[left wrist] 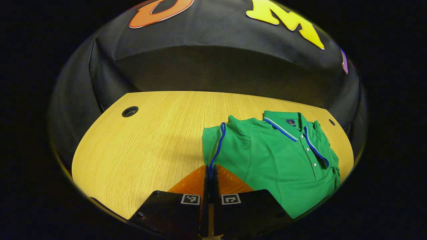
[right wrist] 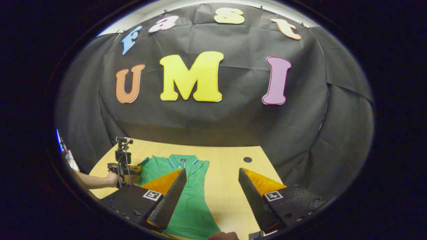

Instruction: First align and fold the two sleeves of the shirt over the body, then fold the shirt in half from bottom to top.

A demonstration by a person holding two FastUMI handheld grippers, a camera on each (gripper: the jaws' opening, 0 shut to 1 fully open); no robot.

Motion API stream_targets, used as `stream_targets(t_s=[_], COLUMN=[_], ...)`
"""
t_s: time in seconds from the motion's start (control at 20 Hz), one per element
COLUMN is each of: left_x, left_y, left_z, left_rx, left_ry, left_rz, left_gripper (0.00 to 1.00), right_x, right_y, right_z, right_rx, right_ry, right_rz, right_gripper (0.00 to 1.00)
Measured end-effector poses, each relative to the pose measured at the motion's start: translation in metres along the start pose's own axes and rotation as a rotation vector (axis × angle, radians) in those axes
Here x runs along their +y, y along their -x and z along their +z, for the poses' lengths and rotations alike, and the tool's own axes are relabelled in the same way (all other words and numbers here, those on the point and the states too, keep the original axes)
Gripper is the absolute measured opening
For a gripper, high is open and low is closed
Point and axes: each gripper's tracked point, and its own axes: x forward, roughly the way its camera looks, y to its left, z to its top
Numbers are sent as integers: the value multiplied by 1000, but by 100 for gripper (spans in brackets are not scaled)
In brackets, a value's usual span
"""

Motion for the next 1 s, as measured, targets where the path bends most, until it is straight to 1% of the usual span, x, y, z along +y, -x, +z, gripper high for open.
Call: stream_targets(t_s=[0.05,0.1,0.15,0.35,0.45,0.55,0.8,1.0], left_x=[-2,-4,-6,-23,-32,-50,-99,-136], left_y=[2,5,8,26,36,45,50,44], left_z=[4,8,13,43,61,74,82,79], left_rx=[-9,-16,-28,-83,-114,-136,-116,-88], left_ry=[0,-3,-3,0,-5,-1,0,-44], left_rz=[-17,-26,-37,-80,-89,-110,-141,-146], left_gripper=[7,5,5,3,4,3,3,4], right_x=[-4,-8,-9,-11,-11,-12,-25,-47], right_y=[-1,-1,0,2,2,4,11,20], right_z=[-4,-4,-4,-1,0,1,5,4], right_rx=[-2,-4,-8,-18,-25,-30,-49,-58], right_ry=[-4,-8,-15,-29,-39,-48,-59,-85], right_rz=[-22,-35,-40,-38,-31,-26,-48,-93], right_gripper=[96,95,96,95,95,95,95,96])
